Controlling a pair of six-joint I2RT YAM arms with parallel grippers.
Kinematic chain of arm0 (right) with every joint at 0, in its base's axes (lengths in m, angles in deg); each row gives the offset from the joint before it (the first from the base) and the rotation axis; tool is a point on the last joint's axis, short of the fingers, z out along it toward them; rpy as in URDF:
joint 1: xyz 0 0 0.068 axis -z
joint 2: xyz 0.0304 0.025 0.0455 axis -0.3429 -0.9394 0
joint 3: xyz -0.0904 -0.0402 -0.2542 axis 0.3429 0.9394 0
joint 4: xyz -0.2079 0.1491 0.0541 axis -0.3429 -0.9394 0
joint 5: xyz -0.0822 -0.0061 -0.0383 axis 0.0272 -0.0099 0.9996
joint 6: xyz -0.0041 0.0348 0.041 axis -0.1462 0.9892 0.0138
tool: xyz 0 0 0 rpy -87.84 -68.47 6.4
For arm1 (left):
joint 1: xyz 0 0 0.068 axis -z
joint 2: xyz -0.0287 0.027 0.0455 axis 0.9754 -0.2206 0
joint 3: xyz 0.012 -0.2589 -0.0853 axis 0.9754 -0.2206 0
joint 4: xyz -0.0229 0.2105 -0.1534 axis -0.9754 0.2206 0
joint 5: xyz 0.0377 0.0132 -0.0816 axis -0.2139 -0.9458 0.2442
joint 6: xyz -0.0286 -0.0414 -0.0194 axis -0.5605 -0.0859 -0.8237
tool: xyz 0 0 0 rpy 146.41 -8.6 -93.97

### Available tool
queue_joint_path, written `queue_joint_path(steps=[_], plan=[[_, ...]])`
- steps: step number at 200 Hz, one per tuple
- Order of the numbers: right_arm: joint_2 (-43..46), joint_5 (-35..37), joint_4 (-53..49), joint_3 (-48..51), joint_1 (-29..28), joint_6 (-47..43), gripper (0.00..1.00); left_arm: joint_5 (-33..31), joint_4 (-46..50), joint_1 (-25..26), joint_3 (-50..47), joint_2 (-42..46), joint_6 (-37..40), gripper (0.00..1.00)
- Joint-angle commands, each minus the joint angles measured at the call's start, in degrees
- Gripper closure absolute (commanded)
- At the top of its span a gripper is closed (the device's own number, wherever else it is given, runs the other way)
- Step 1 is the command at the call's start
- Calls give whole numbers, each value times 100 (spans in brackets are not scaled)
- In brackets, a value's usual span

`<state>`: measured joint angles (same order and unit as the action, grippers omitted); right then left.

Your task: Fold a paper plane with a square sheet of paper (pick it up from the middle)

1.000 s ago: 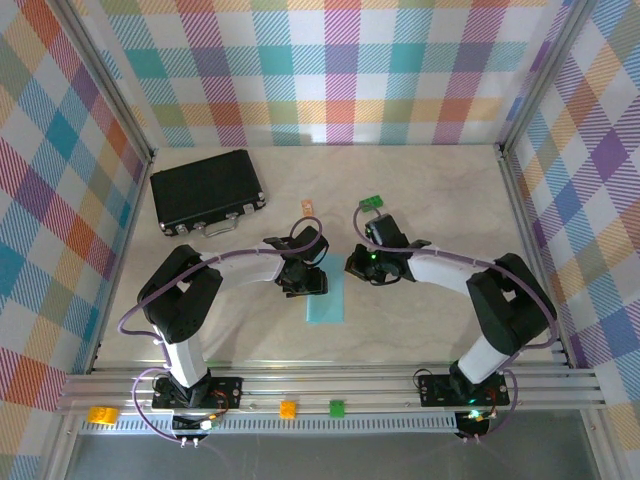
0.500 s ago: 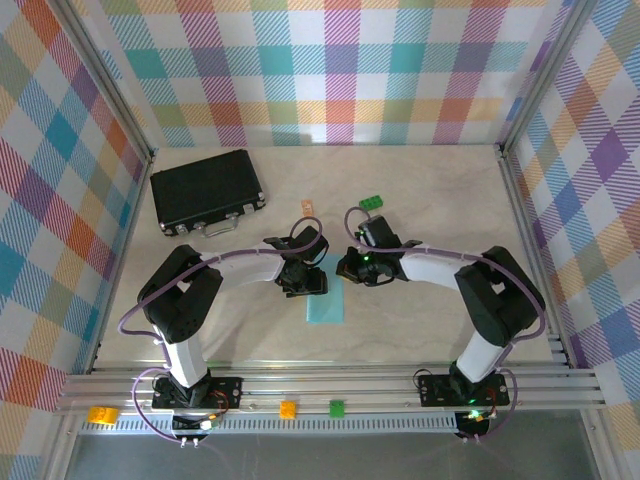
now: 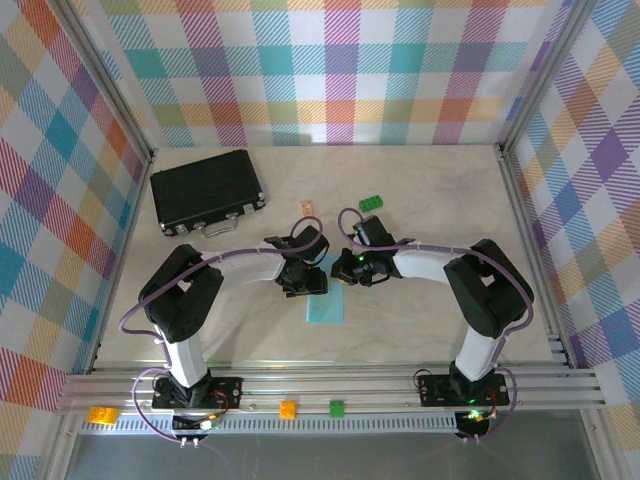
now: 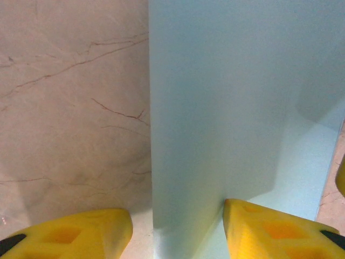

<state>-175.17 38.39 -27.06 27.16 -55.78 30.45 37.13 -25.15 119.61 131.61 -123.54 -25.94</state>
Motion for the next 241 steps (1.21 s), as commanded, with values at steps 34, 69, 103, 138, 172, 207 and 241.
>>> queue_joint_path(steps=[34,69,103,138,172,207,241], plan=[[-78,-201,63,185,-43,-99,100,123,-702,62,-374,-1080,159,47],[-156,-280,211,267,-48,-85,100,125,-727,71,-384,-1067,132,47],[-246,-299,372,367,-57,-86,100,131,-762,78,-418,-1061,88,47],[-352,-14,256,544,-66,-271,100,157,-800,89,-430,-1076,65,47],[-442,270,-47,732,-76,-539,100,191,-835,98,-450,-1024,23,47],[-417,650,-521,750,-78,-847,100,296,-835,107,-389,-758,-46,47],[-375,885,-946,668,-84,-1049,100,364,-802,107,-323,-249,-119,44]])
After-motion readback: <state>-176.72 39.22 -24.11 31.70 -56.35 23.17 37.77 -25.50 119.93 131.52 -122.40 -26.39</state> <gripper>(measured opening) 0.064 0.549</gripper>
